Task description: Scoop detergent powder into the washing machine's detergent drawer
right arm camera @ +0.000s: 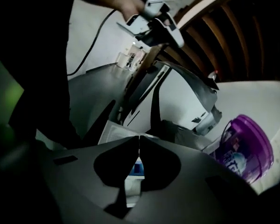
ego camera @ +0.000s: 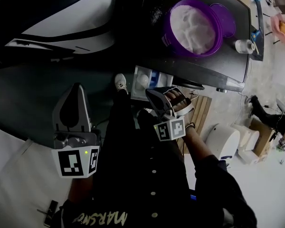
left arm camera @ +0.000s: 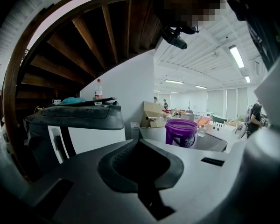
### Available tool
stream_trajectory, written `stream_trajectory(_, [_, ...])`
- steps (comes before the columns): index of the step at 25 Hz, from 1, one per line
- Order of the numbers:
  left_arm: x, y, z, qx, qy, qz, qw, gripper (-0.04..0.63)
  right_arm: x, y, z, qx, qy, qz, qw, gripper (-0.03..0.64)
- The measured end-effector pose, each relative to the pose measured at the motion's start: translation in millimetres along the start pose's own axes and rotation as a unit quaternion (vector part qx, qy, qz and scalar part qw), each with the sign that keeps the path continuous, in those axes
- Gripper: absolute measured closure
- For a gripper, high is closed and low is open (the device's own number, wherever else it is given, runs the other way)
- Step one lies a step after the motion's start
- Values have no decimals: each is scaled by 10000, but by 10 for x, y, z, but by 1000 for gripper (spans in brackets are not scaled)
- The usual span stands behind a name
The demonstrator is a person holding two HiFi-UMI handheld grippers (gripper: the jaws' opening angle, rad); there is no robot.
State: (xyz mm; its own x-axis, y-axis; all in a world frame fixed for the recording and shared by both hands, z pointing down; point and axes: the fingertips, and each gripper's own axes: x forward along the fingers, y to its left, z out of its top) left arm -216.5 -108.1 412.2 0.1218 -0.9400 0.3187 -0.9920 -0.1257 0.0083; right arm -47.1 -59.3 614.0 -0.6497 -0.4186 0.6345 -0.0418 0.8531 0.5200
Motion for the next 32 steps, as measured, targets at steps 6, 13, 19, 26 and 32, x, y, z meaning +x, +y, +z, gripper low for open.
stream_trajectory(6, [6, -33, -44, -52, 47, -37, 10000, 588, -20, 76, 45, -1009, -46, -446, 9939, 584])
stream_trajectory(13, [-8, -58, -4, -54, 4, -46, 10000, 588, -49, -3, 89, -435, -148, -365, 9983, 584])
stream_trajectory(19, [-21, -75, 135, -5, -173, -41, 9998, 588, -143, -347, -21, 3578, -618, 38, 9317, 584])
stream_trajectory(26, [-46, -119, 416, 99, -488, -48, 9987, 589, -340, -554, -126, 5550, -993, 508, 8243, 584])
stream_trajectory(32, [9, -218, 635, 199, -733, -202, 9969, 588, -715, -1018, 66, 5880, -1471, 123, 7952, 584])
